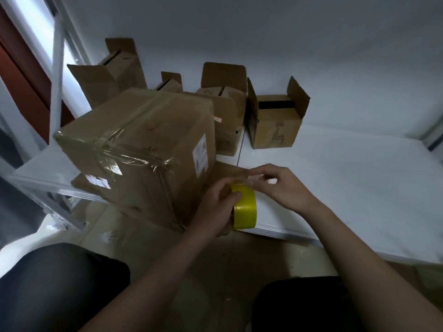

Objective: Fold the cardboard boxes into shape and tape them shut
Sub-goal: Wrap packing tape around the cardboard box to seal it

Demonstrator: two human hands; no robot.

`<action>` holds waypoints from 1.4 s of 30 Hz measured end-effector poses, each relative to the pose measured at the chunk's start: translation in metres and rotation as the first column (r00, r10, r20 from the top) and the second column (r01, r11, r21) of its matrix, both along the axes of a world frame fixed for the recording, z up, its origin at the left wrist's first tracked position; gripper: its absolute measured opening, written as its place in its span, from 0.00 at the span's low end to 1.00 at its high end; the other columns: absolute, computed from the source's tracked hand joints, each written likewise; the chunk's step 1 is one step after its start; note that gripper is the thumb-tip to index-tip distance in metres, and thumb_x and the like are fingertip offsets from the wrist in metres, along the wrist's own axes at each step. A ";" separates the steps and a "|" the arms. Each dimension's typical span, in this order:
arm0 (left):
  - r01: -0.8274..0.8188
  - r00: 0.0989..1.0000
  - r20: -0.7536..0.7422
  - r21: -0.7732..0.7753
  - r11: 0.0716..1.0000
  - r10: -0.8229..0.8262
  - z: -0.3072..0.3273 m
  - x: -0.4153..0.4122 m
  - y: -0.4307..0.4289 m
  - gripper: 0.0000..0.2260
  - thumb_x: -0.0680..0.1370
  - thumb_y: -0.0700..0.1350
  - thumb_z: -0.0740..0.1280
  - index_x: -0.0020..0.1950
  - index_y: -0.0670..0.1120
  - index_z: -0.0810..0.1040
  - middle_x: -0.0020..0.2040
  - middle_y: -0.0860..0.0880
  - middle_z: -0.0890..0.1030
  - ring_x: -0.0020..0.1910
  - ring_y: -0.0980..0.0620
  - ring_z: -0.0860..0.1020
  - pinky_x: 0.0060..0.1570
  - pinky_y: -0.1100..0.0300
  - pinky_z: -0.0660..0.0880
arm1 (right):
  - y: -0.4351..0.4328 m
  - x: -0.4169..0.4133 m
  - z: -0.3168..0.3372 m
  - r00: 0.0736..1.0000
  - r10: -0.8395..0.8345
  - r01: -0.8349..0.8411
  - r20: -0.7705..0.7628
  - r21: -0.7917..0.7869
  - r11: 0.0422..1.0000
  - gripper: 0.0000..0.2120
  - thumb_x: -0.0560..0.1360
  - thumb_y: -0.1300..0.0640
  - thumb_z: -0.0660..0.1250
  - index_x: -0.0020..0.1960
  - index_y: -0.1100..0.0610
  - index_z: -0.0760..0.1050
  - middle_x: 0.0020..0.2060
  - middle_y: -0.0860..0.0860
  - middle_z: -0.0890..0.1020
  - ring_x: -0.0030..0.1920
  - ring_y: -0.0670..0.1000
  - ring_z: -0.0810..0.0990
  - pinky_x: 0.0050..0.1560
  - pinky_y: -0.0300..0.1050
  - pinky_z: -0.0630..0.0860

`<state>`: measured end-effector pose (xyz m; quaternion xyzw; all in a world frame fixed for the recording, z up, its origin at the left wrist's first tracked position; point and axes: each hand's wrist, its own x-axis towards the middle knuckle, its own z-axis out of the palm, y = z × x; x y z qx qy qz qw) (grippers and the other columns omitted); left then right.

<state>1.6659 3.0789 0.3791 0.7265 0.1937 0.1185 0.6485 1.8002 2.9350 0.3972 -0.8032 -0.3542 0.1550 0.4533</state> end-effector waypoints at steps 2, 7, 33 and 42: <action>0.044 0.999 0.021 0.039 0.998 -0.044 0.000 0.002 -0.002 0.12 0.81 0.46 0.67 0.61 0.61 0.76 0.58 0.59 0.78 0.56 0.62 0.76 0.49 0.60 0.72 | 0.002 -0.002 0.004 1.000 0.021 -0.021 0.011 -0.013 1.000 0.04 0.75 0.48 0.74 0.47 0.37 0.83 0.49 0.40 0.83 0.51 0.42 0.80 0.51 0.35 0.75; 0.053 0.998 0.018 0.103 0.993 -0.055 0.000 0.005 -0.007 0.17 0.82 0.48 0.67 0.66 0.66 0.70 0.57 0.67 0.74 0.51 0.73 0.74 0.44 0.66 0.70 | 0.005 -0.005 0.005 0.977 -0.054 0.053 0.208 0.010 0.999 0.04 0.78 0.55 0.71 0.46 0.48 0.83 0.45 0.44 0.83 0.47 0.45 0.80 0.48 0.41 0.76; -0.115 0.993 0.088 0.508 0.854 0.081 0.030 0.009 -0.004 0.09 0.82 0.51 0.66 0.58 0.49 0.80 0.59 0.51 0.75 0.59 0.51 0.76 0.59 0.53 0.76 | 0.008 -0.018 0.001 0.876 -0.109 0.049 0.470 0.138 0.989 0.05 0.79 0.54 0.70 0.51 0.55 0.82 0.44 0.47 0.81 0.43 0.45 0.78 0.44 0.36 0.76; -0.173 0.979 0.199 0.661 0.730 0.051 0.028 0.011 0.001 0.06 0.81 0.46 0.68 0.53 0.43 0.80 0.56 0.55 0.71 0.55 0.60 0.70 0.53 0.76 0.63 | 0.005 -0.020 0.008 0.882 -0.110 0.038 0.458 0.163 0.986 0.06 0.78 0.58 0.71 0.53 0.58 0.85 0.47 0.52 0.84 0.46 0.48 0.80 0.48 0.42 0.80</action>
